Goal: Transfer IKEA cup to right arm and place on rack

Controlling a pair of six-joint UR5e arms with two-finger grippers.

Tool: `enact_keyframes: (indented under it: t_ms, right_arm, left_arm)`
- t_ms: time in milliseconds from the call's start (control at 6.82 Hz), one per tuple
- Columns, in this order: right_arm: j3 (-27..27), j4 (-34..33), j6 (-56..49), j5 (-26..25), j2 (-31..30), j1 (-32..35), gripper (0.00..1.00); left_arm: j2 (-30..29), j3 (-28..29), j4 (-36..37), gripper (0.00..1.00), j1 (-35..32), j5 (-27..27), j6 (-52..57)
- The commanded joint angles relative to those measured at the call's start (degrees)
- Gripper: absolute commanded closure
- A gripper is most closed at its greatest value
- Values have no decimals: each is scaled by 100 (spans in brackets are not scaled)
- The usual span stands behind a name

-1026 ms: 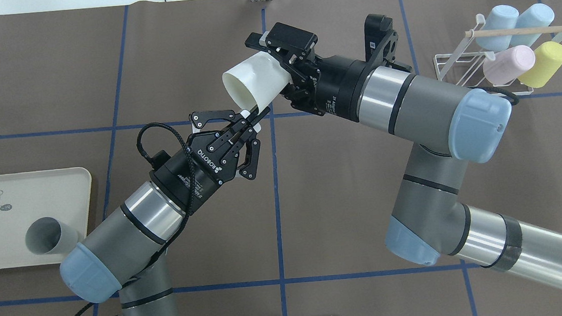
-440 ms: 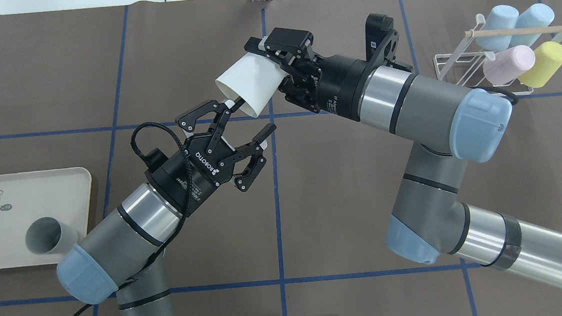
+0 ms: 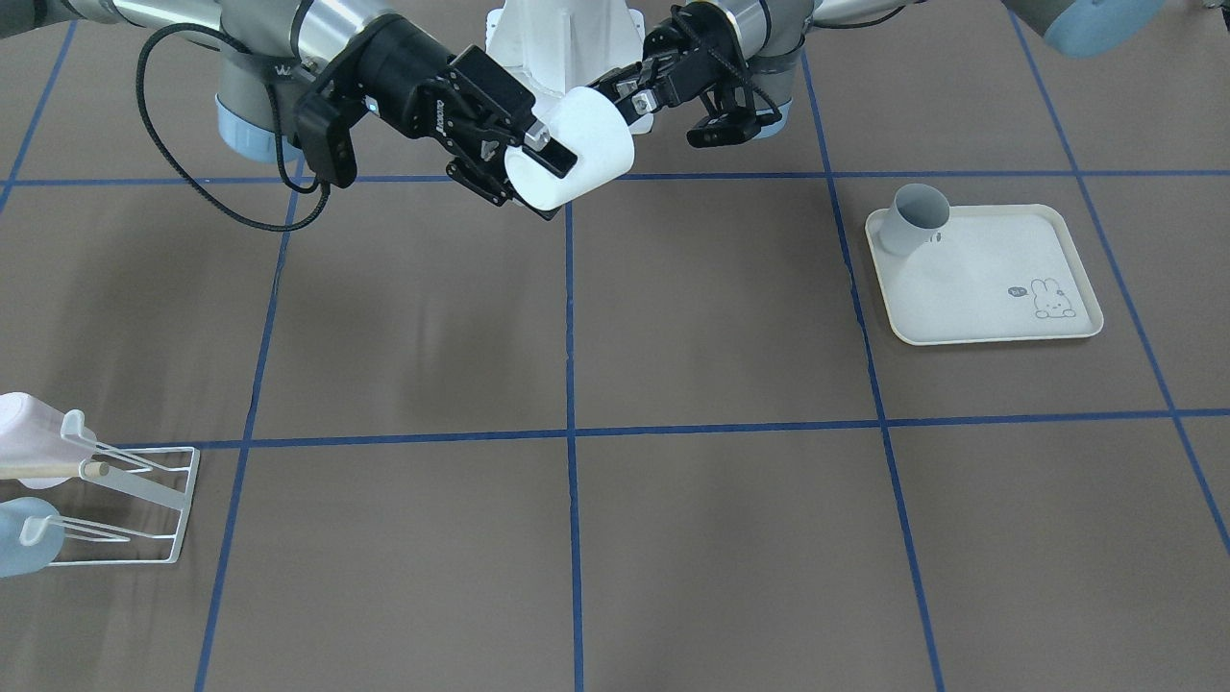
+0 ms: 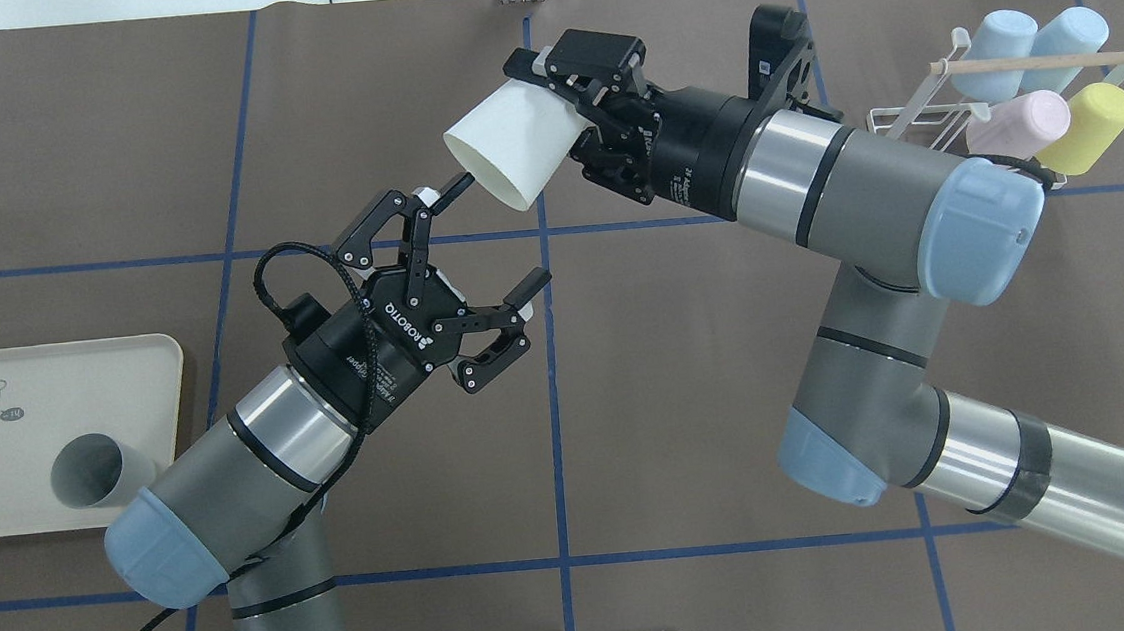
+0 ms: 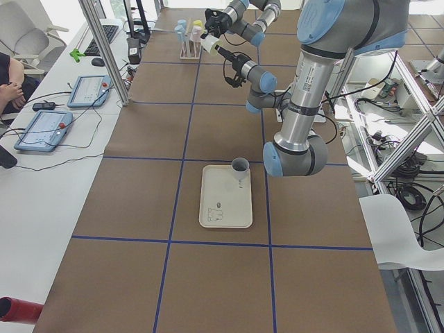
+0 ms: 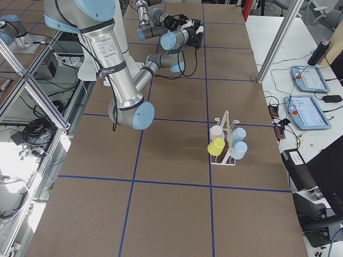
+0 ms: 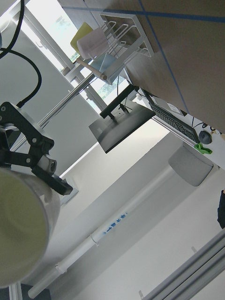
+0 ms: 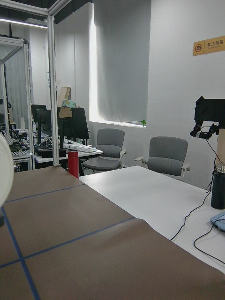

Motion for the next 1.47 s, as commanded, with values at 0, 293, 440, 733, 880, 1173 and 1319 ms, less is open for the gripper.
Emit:
enact_keyframes:
  t_ms: [0, 293, 440, 733, 880, 1173, 1319]
  right_arm:
    - [-68, 22, 21, 432, -162, 709, 100]
    - [-191, -22, -519, 970, -565, 1343, 100]
    - [-279, -57, -1194, 989, -846, 1485, 100]
    - [-271, -809, -2267, 946, -1154, 1732, 100]
    - [-280, -944, -3161, 919, -1417, 1855, 100]
    - [-271, -1392, -4603, 247, -1735, 1952, 100]
    - [-280, -1402, -5063, -80, -1875, 1952, 100]
  left_arm:
    - [573, -636, -13, 0, -35, -79, 325]
    - [1233, -1140, 22, 0, -35, -448, 898]
    - [1689, -1411, 74, 1, -70, -545, 1256]
    - [2376, -1572, 188, 1, -394, -1264, 2041]
    - [2579, -1590, 555, 1, -830, -1989, 2103]
    - [2888, -1826, 1513, 1, -2050, -3684, 2130]
    - [3141, -1853, 1508, 1, -2317, -4023, 2165]
